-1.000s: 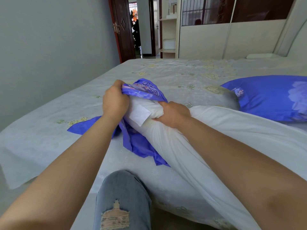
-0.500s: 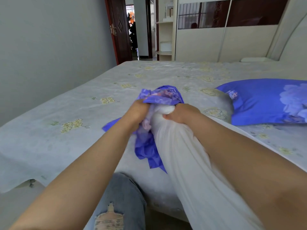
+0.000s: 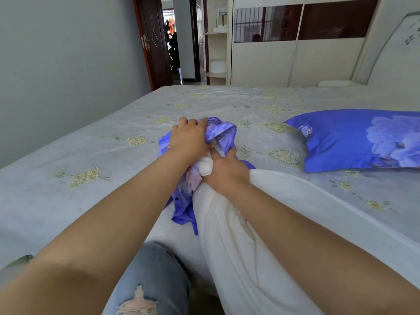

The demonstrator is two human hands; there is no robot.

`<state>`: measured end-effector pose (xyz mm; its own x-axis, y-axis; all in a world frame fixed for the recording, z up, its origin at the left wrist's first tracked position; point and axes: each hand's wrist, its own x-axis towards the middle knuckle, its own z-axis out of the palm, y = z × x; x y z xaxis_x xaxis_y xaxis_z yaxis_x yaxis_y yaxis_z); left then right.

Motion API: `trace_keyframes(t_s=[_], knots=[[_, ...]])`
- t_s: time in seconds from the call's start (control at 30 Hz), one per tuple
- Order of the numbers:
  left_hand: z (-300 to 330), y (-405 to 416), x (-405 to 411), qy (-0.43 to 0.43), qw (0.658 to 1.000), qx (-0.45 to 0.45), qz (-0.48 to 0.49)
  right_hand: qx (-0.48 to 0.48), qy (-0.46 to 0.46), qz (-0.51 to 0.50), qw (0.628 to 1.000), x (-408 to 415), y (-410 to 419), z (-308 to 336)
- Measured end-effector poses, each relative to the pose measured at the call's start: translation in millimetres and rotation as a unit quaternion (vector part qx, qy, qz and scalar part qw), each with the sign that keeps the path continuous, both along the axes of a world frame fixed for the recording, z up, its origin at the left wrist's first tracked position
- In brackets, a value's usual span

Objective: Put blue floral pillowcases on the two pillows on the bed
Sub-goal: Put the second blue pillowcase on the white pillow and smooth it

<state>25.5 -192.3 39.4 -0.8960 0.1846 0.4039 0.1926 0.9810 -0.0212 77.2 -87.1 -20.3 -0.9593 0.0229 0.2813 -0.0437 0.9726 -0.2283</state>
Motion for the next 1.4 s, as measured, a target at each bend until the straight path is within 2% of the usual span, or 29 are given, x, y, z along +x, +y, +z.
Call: trace_keyframes(t_s=[0.03, 0.07, 0.17, 0.23, 0.3, 0.37, 0.47, 0.6, 0.67, 0.73, 0.8, 0.9, 0.97, 1.07, 1.13, 1.2, 1.33, 1.4], knots=[[4.8, 2.3, -3.3, 0.01, 0.999, -0.037, 0.006, 0.004, -0.002, -0.003, 1.0, 3.4, -2.6, -0.4], [10.8, 4.3, -6.1, 0.008, 0.999, -0.037, 0.008, 0.009, 0.004, -0.009, 1.0, 6.4, -5.8, -2.5], [29.3, 12.7, -11.5, -0.037, 0.991, 0.128, 0.001, 0.011, 0.099, -0.026, 0.995, 14.7, -16.2, -12.3], [39.6, 22.0, -12.9, -0.038, 0.984, 0.172, 0.001, 0.021, 0.153, -0.011, 0.988, 14.5, -19.5, -18.1], [45.3, 29.8, -11.7, -0.043, 0.987, 0.152, -0.001, 0.041, 0.173, -0.004, 0.984, 18.4, -23.0, -20.9], [48.3, 33.4, -14.1, -0.085, 0.988, 0.131, -0.016, 0.043, 0.165, 0.004, 0.985, 26.7, -23.9, -16.5], [51.4, 31.2, -16.3, -0.155, 0.987, 0.041, -0.015, 0.051, 0.166, 0.029, 0.984, 35.9, -24.1, -20.8], [49.6, 25.5, -13.6, -0.07, 0.99, -0.097, 0.072, 0.036, 0.149, 0.053, 0.987, 42.1, -29.5, -20.6], [45.7, 28.7, -13.0, -0.027, 0.989, -0.119, 0.079, 0.023, 0.098, 0.068, 0.993, 40.6, -28.8, -17.4], [44.5, 34.5, -15.8, -0.002, 0.991, -0.119, 0.062, -0.041, 0.019, 0.08, 0.996, 38.5, -23.9, -13.6], [46.2, 41.8, -17.6, -0.012, 0.996, -0.078, 0.04, -0.096, -0.023, 0.072, 0.993, 37.0, -16.1, -8.8], [49.7, 50.9, -21.4, -0.097, 0.994, 0.041, 0.015, -0.12, -0.048, 0.094, 0.987, 32.0, -9.0, -7.0], [49.2, 52.3, -22.3, -0.147, 0.984, 0.1, 0.004, -0.111, -0.001, 0.123, 0.986, 30.7, -6.6, -11.5], [47.6, 50.8, -19.6, -0.173, 0.974, 0.147, -0.027, -0.086, 0.068, 0.138, 0.984, 29.7, -7.5, -21.8], [49.9, 48.4, -15.8, -0.17, 0.977, 0.114, -0.052, -0.064, 0.079, 0.15, 0.984, 26.9, -11.1, -25.8], [56.6, 43.9, -14.8, -0.158, 0.984, 0.044, -0.064, -0.047, 0.059, 0.161, 0.984, 26.7, -16.0, -25.7], [68.5, 33.3, -9.9, -0.09, 0.987, -0.136, 0.008, -0.011, 0.026, 0.185, 0.982, 34.7, -25.4, -25.3], [67.6, 35.1, -8.3, -0.049, 0.984, -0.166, 0.03, 0.011, 0.011, 0.197, 0.98, 40.8, -28.7, -23.0]])
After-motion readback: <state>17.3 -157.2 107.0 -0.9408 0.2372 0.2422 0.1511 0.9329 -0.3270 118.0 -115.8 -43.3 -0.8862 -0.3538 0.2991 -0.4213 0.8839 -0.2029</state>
